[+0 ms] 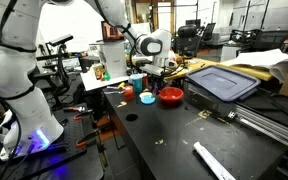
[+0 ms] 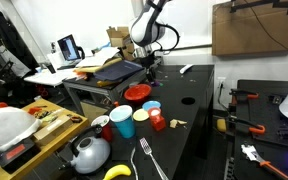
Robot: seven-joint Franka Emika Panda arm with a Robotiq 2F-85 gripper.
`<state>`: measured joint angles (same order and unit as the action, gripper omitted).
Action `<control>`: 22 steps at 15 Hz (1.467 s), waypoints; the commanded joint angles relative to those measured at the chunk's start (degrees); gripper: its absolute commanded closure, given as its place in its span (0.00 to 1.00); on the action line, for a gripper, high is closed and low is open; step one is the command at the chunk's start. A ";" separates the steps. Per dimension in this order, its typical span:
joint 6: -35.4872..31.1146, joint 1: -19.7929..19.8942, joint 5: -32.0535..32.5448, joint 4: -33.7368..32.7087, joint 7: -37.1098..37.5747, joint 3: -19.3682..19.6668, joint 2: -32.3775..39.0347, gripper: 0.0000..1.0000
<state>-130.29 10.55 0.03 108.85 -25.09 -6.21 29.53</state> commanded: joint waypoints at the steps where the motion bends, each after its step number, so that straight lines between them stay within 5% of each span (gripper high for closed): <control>1: 1.86 -1.34 -2.36 3.64 -2.42 -1.09 -4.49 0.87; 11: 3.96 -5.26 -2.98 9.91 -0.41 -1.30 -10.19 0.87; 22: 11.45 -8.23 -10.57 12.55 -1.62 -3.00 -14.99 0.87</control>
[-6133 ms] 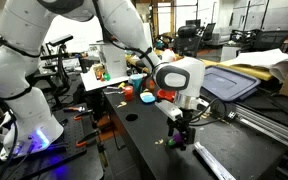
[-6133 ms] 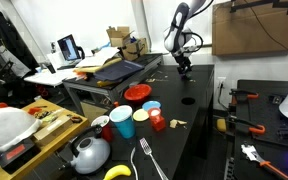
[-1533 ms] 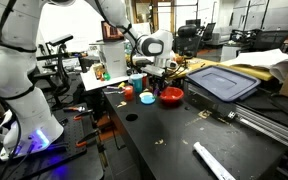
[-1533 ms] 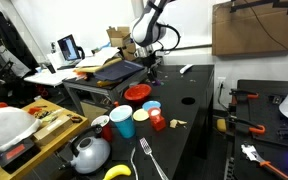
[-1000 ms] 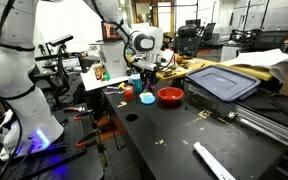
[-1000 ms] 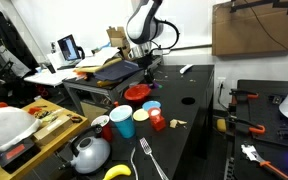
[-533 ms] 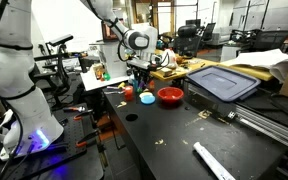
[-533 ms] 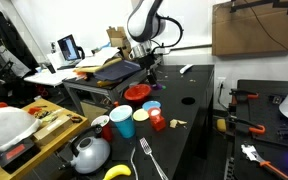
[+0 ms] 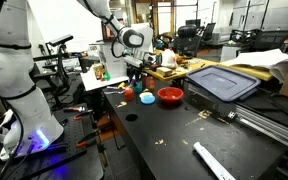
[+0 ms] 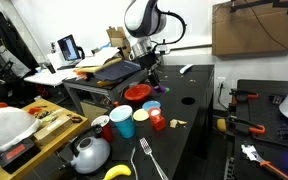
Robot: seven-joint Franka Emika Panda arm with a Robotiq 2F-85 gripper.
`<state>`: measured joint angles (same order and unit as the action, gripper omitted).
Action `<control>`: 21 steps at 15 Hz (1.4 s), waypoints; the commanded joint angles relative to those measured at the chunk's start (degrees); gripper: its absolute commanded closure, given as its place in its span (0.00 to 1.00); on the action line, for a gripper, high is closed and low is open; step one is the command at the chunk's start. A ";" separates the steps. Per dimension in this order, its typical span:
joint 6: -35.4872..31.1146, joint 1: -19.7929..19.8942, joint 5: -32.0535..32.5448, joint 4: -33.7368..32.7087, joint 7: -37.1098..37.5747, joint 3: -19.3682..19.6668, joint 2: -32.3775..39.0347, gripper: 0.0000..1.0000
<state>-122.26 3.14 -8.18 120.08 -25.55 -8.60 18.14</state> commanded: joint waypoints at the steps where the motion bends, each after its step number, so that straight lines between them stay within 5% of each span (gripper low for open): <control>1: 4.44 -1.20 -2.92 0.93 -1.44 -0.80 -3.79 0.87; 14: 6.36 -11.69 -0.68 -3.27 3.27 -4.62 -2.27 0.87; 21: 3.20 -15.52 3.85 -6.56 14.96 -3.63 5.67 0.87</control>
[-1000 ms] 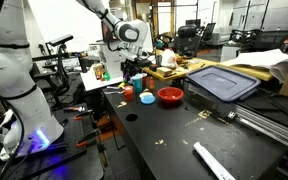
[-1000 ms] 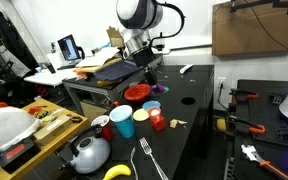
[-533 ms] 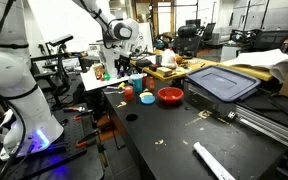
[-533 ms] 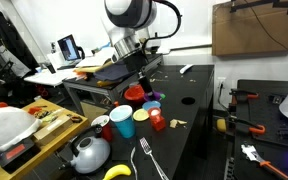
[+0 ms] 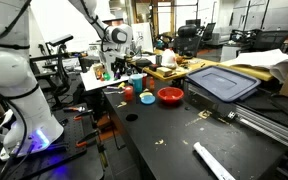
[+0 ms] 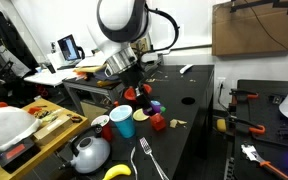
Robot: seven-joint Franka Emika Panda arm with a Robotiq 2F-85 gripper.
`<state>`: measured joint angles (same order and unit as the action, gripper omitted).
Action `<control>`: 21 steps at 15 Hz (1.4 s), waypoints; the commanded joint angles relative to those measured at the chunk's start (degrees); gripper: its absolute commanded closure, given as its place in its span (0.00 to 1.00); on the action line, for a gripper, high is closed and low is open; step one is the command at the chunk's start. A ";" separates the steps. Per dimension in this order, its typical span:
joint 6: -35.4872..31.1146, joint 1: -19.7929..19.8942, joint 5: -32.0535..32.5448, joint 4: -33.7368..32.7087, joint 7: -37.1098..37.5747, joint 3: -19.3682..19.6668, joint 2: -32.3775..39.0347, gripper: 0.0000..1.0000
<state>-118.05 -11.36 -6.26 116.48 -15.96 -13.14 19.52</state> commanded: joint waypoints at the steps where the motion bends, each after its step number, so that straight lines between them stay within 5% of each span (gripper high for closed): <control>1: -1.57 -1.19 2.33 -3.60 7.06 1.12 5.72 0.87; 21: -0.24 -2.60 3.93 -7.42 10.30 1.07 15.29 0.87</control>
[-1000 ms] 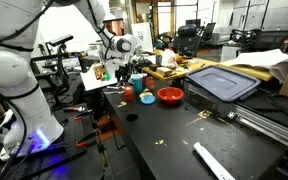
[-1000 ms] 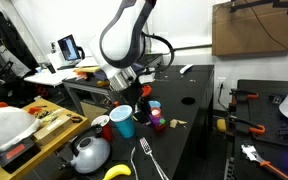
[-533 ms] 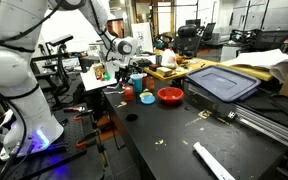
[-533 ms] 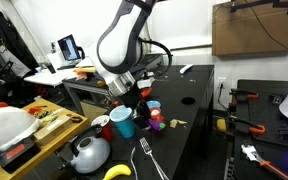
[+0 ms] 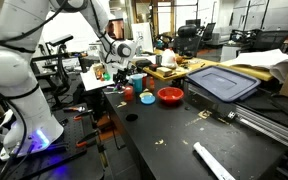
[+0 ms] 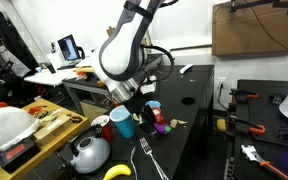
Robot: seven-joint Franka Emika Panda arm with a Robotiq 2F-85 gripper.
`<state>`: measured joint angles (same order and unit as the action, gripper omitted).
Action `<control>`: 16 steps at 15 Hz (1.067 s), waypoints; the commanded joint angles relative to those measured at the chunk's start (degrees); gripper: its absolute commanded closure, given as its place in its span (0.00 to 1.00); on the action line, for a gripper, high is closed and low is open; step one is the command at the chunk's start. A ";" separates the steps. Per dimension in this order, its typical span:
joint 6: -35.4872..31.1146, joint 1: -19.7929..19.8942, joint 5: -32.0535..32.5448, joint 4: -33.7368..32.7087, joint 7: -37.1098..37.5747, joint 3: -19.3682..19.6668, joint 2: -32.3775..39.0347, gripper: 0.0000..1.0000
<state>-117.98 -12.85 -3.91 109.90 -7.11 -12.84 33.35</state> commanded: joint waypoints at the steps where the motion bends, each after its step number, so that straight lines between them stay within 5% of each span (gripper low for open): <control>1: -0.47 -1.19 1.97 -0.92 1.42 0.81 1.98 0.87; 9: -2.22 -1.91 3.74 -1.29 1.18 0.70 4.14 0.87; 10: -2.22 -1.96 3.84 -1.28 1.12 0.64 4.12 0.37; 12: -2.21 -1.93 3.89 -1.21 0.78 0.48 3.91 0.31; 16: -1.69 -0.72 2.65 -1.20 0.05 0.09 2.02 0.01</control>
<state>-120.04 -14.21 -0.96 108.73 -7.10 -12.56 37.46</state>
